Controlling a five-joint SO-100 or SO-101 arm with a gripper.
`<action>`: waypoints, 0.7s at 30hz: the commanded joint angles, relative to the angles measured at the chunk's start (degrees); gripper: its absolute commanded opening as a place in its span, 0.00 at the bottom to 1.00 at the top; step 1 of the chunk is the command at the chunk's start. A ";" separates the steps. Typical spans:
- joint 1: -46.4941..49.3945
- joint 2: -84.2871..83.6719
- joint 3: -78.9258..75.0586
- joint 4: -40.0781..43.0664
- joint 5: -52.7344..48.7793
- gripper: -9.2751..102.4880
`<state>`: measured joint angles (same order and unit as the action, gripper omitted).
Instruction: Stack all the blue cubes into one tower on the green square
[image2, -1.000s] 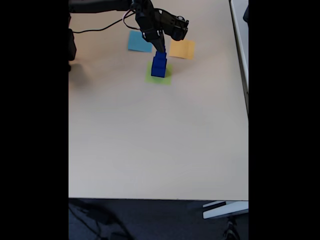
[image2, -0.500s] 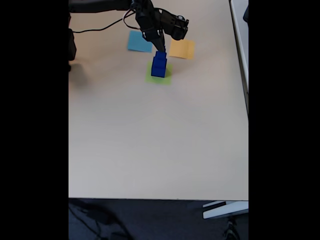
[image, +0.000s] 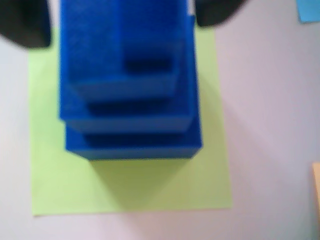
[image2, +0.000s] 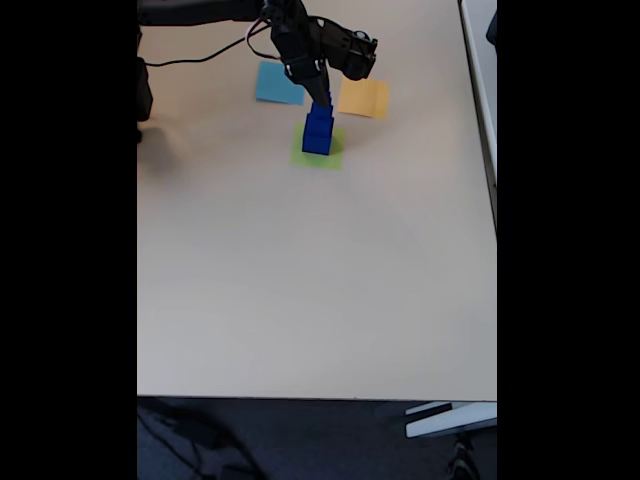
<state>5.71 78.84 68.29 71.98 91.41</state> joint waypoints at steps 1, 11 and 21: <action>0.53 4.48 -0.79 -1.23 -0.62 0.22; 1.05 4.66 -0.79 -1.23 -1.23 0.21; 1.32 4.66 -0.70 -1.14 -0.97 0.20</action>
<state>6.50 78.84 68.29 71.98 90.53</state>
